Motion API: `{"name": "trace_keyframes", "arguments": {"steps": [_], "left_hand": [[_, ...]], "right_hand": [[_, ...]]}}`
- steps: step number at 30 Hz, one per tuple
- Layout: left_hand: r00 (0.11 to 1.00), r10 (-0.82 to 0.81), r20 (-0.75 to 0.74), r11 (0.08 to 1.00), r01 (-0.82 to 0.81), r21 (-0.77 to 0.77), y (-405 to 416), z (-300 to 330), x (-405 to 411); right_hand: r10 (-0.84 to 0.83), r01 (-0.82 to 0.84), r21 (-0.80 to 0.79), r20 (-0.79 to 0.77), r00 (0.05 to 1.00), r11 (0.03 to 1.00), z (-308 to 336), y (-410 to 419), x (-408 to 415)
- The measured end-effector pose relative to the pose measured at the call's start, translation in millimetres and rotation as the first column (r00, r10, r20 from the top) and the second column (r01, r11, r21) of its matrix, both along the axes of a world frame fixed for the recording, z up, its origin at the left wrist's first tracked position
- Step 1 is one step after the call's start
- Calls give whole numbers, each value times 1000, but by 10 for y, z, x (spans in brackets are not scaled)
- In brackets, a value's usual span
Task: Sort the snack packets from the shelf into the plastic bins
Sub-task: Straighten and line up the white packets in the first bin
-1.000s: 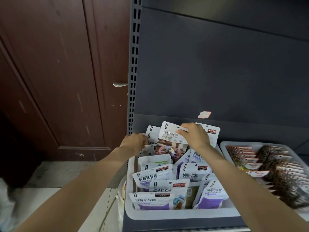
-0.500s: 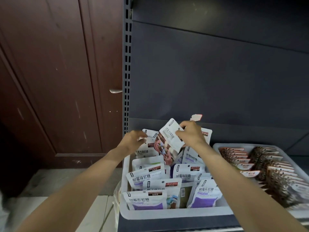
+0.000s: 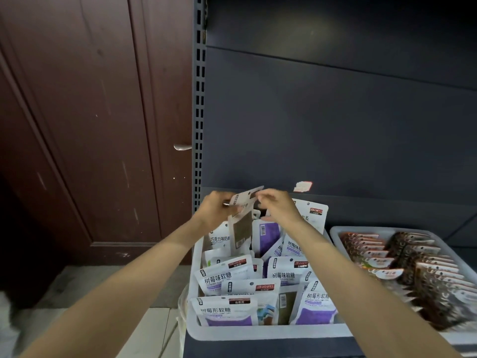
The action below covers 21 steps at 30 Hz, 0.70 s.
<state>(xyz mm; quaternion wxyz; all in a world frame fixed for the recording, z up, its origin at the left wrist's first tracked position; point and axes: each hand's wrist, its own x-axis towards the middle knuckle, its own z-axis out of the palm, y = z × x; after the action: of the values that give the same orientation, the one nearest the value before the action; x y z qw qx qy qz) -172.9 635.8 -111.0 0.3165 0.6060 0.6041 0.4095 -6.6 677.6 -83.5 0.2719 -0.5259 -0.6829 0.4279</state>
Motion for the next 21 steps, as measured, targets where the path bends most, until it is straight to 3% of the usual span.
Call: {"name": "trace_keyframes", "arguments": {"steps": [3, 6, 12, 14, 16, 18, 21], "left_hand": [[987, 5, 158, 998, 6, -68, -29, 14, -111], [996, -11, 90, 1000, 13, -25, -24, 15, -159], [995, 103, -10, 995, -103, 6, 44, -92, -168], [995, 85, 58, 996, -86, 6, 47, -67, -152], [981, -90, 170, 995, 96, -31, 38, -29, -113], [940, -277, 198, 953, 296, -71, 22, -6, -59], [921, -340, 190, 917, 369, -149, 25, -67, -58]], "right_hand": [[-13, -5, 162, 111, 994, 987, -68, 31, 24], [35, -76, 232, 175, 984, 970, -98, 52, 46], [-69, -17, 340, 240, 968, 940, -112, 99, 66], [-74, 10, 245, 254, 964, 969, -106, 89, -3], [-22, 22, 6, 186, 982, 1000, -58, 31, -129], [-19, 29, -128, 76, 997, 991, -61, 33, -203], [-41, 50, -48, 161, 986, 998, -49, 103, -150]]}}
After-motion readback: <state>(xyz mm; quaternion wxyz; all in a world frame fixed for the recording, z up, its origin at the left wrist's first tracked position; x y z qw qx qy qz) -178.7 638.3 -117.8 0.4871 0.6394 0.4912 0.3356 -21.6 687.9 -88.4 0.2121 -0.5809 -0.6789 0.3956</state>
